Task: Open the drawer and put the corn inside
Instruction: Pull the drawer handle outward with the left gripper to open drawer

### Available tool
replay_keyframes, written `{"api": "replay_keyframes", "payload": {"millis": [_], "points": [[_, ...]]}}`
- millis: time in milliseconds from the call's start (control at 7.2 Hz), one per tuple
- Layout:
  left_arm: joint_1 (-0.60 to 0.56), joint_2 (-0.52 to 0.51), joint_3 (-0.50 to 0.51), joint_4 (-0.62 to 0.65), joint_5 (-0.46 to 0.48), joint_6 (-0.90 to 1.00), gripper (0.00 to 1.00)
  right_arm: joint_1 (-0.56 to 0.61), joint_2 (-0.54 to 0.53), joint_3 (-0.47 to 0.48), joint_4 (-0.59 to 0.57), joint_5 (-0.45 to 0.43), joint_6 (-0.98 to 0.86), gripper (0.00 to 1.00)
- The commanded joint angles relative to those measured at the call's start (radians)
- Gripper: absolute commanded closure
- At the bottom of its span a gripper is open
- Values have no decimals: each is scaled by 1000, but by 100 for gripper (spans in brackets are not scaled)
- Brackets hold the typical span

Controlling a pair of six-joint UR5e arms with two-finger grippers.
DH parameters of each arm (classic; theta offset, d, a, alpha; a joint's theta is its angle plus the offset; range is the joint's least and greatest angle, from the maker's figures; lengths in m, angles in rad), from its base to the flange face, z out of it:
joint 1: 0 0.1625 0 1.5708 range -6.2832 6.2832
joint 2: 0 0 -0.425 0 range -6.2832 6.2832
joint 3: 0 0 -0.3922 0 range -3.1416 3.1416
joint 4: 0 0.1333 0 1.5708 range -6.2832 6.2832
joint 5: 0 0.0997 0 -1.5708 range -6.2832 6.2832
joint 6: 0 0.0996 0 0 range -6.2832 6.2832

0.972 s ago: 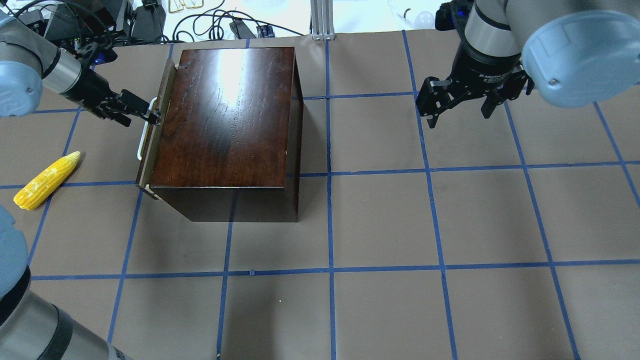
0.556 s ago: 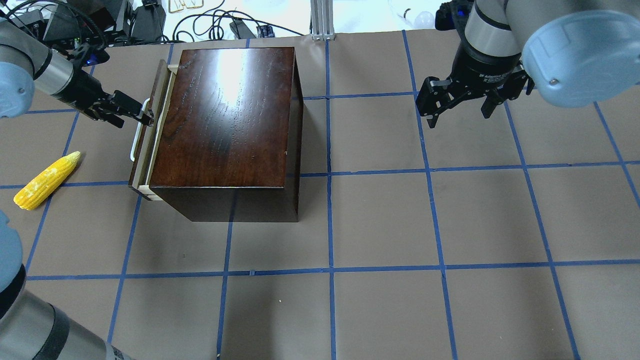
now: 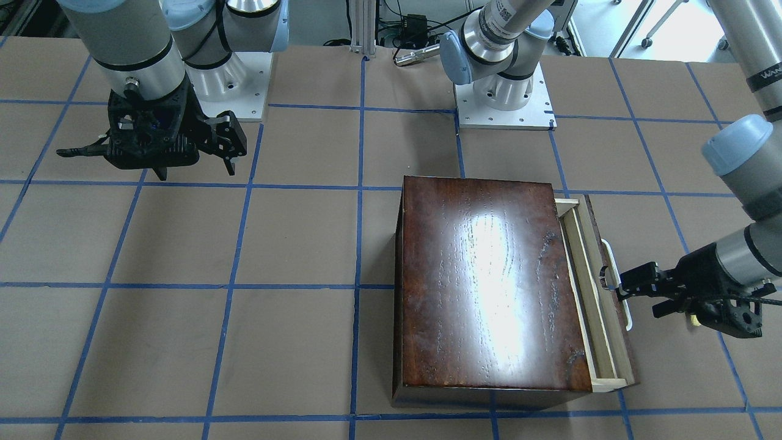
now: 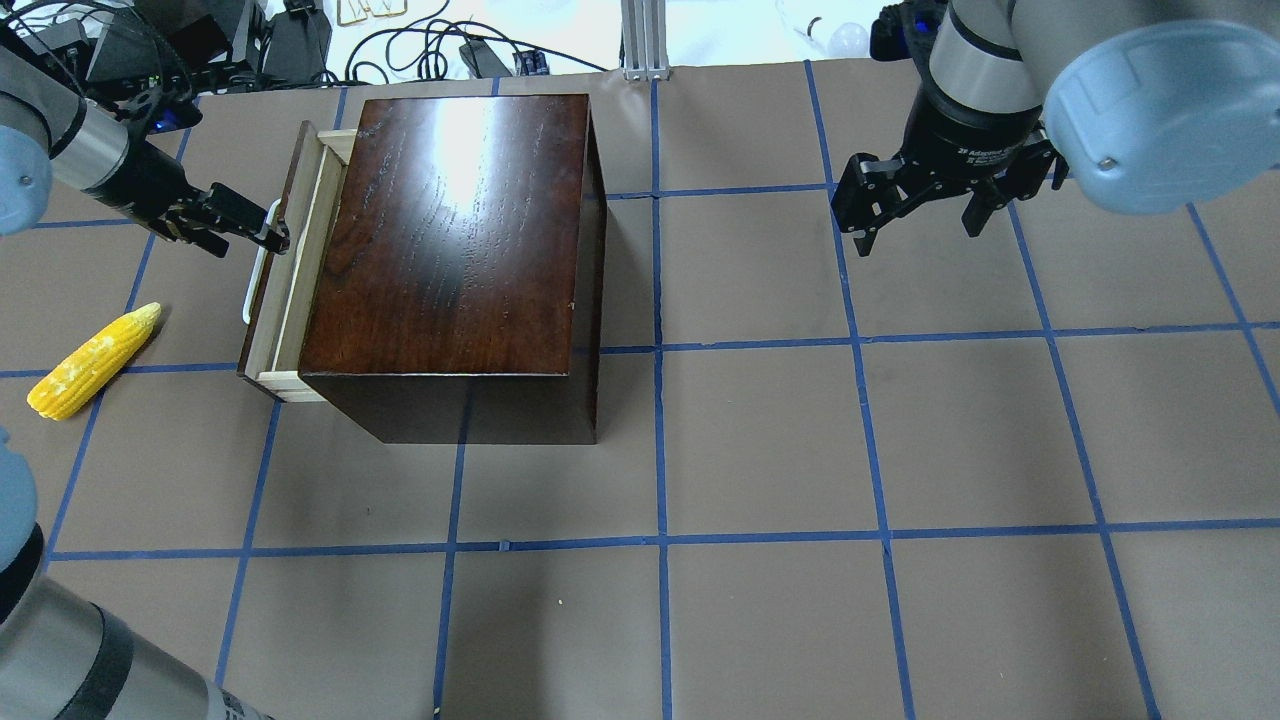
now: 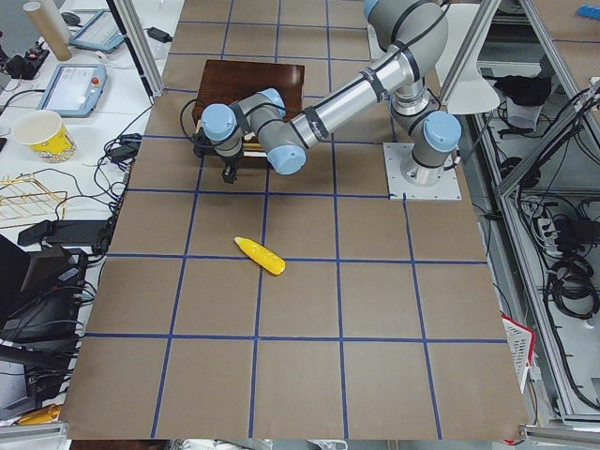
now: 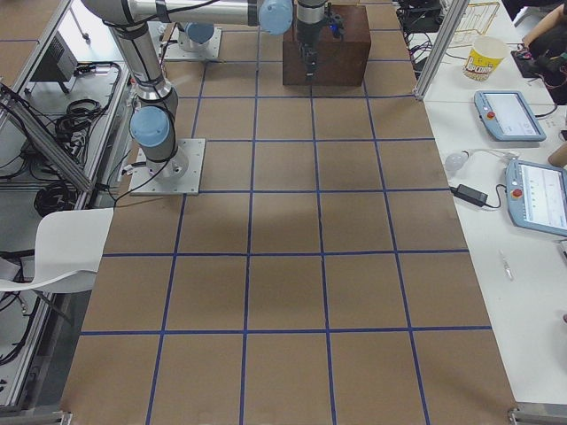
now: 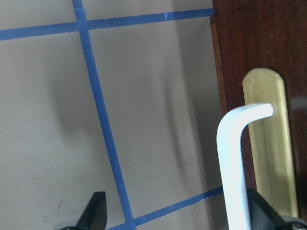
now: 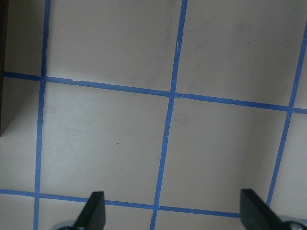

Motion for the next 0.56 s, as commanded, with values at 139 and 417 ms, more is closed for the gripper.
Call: {"api": "replay_keyframes", "payload": {"millis": [139, 417], "points": [[18, -2, 19, -11, 24, 35, 0, 2, 0, 0, 0, 0, 0, 0], [38, -3, 19, -11, 24, 62, 0, 2, 0, 0, 0, 0, 0, 0]]}}
